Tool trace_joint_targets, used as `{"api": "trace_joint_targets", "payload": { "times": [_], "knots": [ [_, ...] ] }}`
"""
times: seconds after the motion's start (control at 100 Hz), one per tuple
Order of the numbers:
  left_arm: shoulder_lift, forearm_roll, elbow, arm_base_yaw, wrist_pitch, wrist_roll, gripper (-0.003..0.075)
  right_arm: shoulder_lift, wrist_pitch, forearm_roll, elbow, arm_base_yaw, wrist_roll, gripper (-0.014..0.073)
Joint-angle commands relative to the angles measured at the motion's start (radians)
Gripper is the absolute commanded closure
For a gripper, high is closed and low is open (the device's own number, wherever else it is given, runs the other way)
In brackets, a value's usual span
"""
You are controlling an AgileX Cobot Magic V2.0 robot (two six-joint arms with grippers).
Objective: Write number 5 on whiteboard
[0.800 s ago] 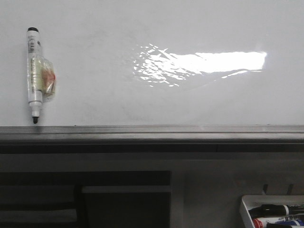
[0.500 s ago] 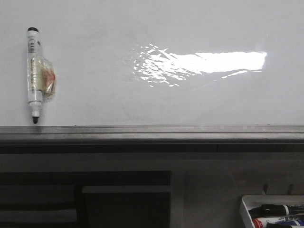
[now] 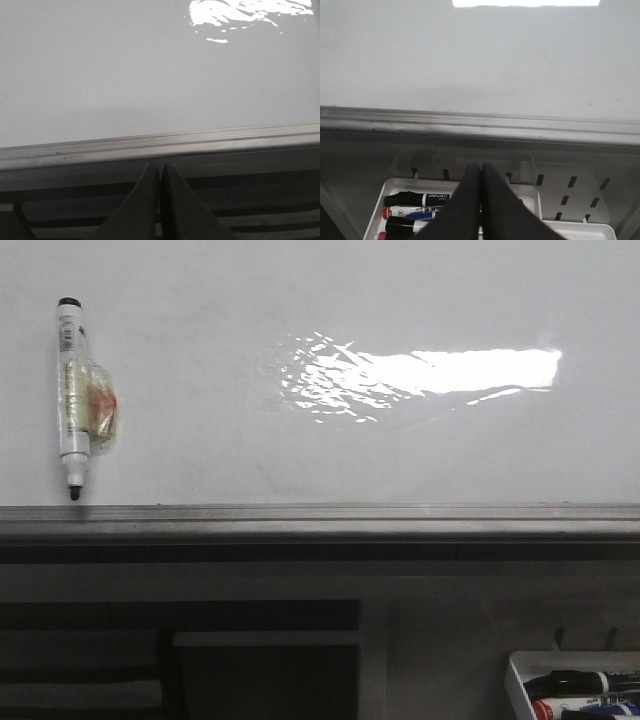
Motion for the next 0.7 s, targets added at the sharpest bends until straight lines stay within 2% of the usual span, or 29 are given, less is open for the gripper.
{"api": "trace_joint_targets", "payload": {
  "times": [0.0,0.69],
  "knots": [
    [-0.028,0.01,0.016,-0.001,-0.078,-0.004,0.0741,-0.019,-0.019,0.0,0.028,-0.007,-0.003,0.0655],
    [-0.028,0.017,0.016,-0.001,-0.108,-0.004,0.0741,-0.019,-0.023,0.0,0.028,-0.007,-0.003,0.0655]
  ]
}}
